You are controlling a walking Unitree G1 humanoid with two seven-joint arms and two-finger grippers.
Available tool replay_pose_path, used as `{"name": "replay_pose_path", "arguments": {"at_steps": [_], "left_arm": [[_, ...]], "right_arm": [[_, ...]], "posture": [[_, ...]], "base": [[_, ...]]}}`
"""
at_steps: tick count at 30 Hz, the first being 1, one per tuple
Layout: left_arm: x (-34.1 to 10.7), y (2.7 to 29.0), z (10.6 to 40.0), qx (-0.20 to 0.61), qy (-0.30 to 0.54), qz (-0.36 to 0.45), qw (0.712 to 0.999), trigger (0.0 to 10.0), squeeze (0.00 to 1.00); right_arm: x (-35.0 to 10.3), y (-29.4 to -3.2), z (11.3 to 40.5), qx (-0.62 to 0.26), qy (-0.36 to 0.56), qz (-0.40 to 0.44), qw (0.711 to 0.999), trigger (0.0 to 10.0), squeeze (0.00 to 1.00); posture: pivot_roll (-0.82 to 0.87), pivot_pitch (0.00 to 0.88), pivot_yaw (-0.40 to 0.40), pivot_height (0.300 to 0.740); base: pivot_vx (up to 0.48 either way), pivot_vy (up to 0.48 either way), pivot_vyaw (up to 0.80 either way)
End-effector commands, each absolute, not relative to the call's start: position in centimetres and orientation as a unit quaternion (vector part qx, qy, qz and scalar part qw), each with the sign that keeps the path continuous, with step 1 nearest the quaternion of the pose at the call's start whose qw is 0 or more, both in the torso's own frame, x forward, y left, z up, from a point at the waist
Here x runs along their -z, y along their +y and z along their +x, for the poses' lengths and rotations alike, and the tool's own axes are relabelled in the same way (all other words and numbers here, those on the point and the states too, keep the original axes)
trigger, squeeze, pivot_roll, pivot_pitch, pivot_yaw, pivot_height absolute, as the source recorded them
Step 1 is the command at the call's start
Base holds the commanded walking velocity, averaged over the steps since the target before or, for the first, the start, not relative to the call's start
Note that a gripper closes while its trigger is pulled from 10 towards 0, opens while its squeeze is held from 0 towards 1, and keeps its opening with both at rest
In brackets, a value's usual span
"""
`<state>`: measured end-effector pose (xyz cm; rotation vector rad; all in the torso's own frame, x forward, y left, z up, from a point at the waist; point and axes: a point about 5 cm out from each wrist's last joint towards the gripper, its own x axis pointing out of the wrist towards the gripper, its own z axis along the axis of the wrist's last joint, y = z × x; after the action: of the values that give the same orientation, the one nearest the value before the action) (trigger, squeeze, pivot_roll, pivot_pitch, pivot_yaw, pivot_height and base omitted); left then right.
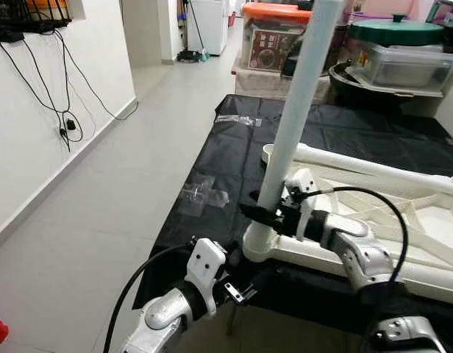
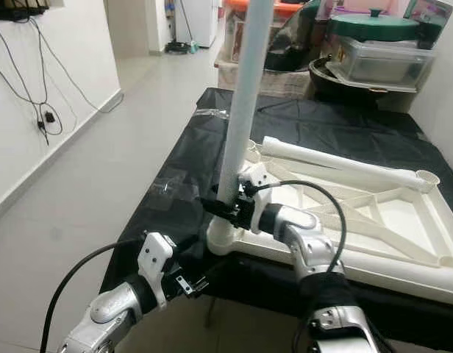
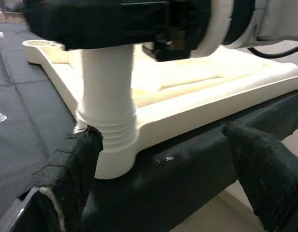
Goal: Building children table
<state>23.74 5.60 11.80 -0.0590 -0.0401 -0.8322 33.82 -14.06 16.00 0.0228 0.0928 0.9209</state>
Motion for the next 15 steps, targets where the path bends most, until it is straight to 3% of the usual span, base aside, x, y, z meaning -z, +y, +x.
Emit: {"name": "replay_pose_path", "arguments": {"at_steps": [1, 2, 4, 7, 8, 9, 12, 15], "left_arm": [[-11.5, 5.5, 23.8, 0.404, -0.011, -0.027, 0.914, 10.0, 0.0], [-11.5, 5.6, 23.8, 0.403, -0.01, -0.027, 0.915, 10.0, 0.0], [-11.4, 5.6, 23.8, 0.402, -0.009, -0.026, 0.915, 10.0, 0.0], [-11.3, 5.7, 24.0, 0.401, -0.008, -0.024, 0.916, 10.0, 0.0], [-11.3, 5.7, 24.0, 0.401, -0.007, -0.023, 0.916, 10.0, 0.0], [-11.3, 5.7, 24.0, 0.401, -0.007, -0.023, 0.916, 10.0, 0.0], [-11.1, 5.7, 24.2, 0.402, -0.004, -0.019, 0.915, 10.0, 0.0], [-11.1, 5.7, 24.3, 0.403, -0.003, -0.018, 0.915, 10.0, 0.0]], "right_arm": [[-14.8, -13.6, 34.0, -0.421, 0.068, 0.019, 0.904, 0.0, 0.0], [-14.4, -14.4, 34.6, -0.338, 0.061, 0.006, 0.939, 0.0, 0.0], [-14.4, -14.7, 34.8, -0.303, 0.057, -0.001, 0.951, 0.0, 0.0], [-14.4, -17.0, 35.0, -0.09, 0.046, -0.002, 0.995, 0.0, 0.0], [-14.3, -17.9, 34.7, -0.023, 0.046, 0.005, 0.999, 0.0, 0.0], [-14.3, -17.9, 34.7, -0.023, 0.046, 0.005, 0.999, 0.0, 0.0], [-13.6, -19.9, 31.8, 0.2, 0.045, 0.048, 0.978, 0.0, 0.0], [-13.5, -19.6, 30.5, 0.26, 0.042, 0.065, 0.963, 0.0, 0.0]], "posture": [[0.11, 0.0, -0.077, 0.74], [0.11, 0.0, -0.074, 0.74], [0.11, 0.0, -0.074, 0.74], [0.09, 0.0, -0.064, 0.74], [0.09, 0.0, -0.062, 0.74], [0.09, 0.0, -0.062, 0.74], [0.08, 0.0, -0.052, 0.74], [0.08, 0.0, -0.054, 0.74]], "base": [[0.0, 0.0, 0.0], [0.0, 0.0, 0.0], [0.0, 0.0, 0.0], [0.0, 0.0, 0.0], [0.0, 0.0, 0.0], [0.0, 0.0, 0.0], [0.0, 0.0, 0.0], [0.0, 0.0, 0.0]]}}
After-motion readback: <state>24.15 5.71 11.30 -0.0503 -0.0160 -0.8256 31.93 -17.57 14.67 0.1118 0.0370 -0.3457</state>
